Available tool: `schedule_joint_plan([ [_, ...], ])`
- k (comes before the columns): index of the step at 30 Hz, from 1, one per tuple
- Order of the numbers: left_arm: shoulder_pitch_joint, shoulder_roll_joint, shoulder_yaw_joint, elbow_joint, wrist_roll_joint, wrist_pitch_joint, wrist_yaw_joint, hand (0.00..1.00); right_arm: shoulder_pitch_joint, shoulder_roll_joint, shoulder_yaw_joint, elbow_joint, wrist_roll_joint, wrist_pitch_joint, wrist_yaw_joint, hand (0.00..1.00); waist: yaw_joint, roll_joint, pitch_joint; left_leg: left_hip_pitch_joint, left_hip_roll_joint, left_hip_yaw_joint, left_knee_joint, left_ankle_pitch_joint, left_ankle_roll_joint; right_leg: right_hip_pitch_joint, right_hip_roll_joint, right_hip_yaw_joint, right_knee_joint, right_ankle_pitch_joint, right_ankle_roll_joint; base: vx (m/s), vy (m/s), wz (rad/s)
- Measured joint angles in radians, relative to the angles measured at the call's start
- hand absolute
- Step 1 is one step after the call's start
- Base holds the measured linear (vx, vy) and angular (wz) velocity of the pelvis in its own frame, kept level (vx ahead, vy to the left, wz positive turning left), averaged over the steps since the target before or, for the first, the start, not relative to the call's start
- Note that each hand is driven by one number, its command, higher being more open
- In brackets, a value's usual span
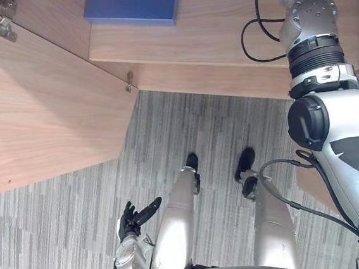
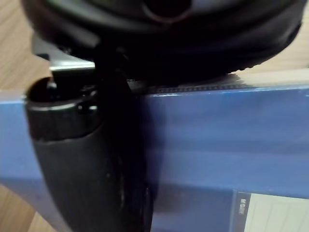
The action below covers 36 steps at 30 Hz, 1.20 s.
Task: Walk over to the cabinet, pick up the folder, carry it to the office cabinet, place the folder inside the office cabinet, then close the office cabinet door
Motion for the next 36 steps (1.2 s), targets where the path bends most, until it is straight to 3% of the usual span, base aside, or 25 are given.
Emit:
schedule_joint_plan([
  [5, -0.013, -0.003, 0.0, 0.0, -0.001, 0.0, 0.0, 1.0, 0.0, -0.022, 0.004, 0.0, -0.002, 0.015, -0.002, 0.0, 0.006, 0.006, 0.002, -0.023, -0.002, -0.001, 0.01, 0.0, 0.0, -0.025, -0.004, 0.0, 0.015, -0.002, -0.004, 0.0, 0.0, 0.0],
  [6, -0.022, -0.004, 0.0, 0.002, -0.001, 0.0, 0.0, 1.0, 0.0, -0.029, 0.004, 0.0, -0.003, 0.016, -0.002, 1.0, 0.01, 0.007, 0.002, -0.029, -0.002, -0.002, 0.011, 0.002, -0.001, -0.031, -0.004, 0.0, 0.017, -0.003, -0.004, 0.0, 0.0, 0.0],
  [20, -0.031, -0.009, -0.004, 0.002, -0.005, 0.0, -0.001, 1.0, 0.0, -0.048, 0.056, 0.051, 0.0, 0.082, 0.002, 1.0, 0.022, 0.007, 0.002, -0.035, -0.001, -0.017, 0.007, 0.01, -0.012, -0.04, -0.007, -0.016, 0.038, -0.015, -0.021, 0.0, -0.018, 0.03],
  [29, -0.031, -0.008, -0.005, 0.002, -0.039, 0.0, -0.018, 1.0, 0.027, -0.046, 0.082, 0.054, -0.04, 0.108, 0.072, 1.0, 0.016, 0.007, 0.002, -0.034, 0.002, -0.016, 0.048, -0.006, -0.005, -0.038, -0.008, -0.012, 0.074, -0.028, -0.022, -0.05, -0.01, -0.01],
  [32, -0.031, -0.008, -0.005, 0.002, -0.039, 0.001, -0.021, 1.0, 0.049, -0.036, 0.089, 0.063, -0.075, 0.142, 0.097, 1.0, 0.013, 0.007, 0.002, -0.03, 0.005, -0.014, 0.053, -0.006, -0.008, -0.038, -0.007, -0.01, 0.081, -0.027, -0.022, -0.04, -0.015, -0.03],
  [36, -0.031, -0.002, -0.005, 0.013, -0.036, 0.003, -0.042, 1.0, 0.102, -0.018, 0.188, 0.139, -0.204, 0.247, 0.115, 1.0, -0.004, 0.007, 0.002, -0.008, 0.012, -0.009, 0.059, -0.009, -0.013, -0.015, -0.004, -0.01, 0.081, -0.026, -0.025, -0.01, 0.002, -0.06],
])
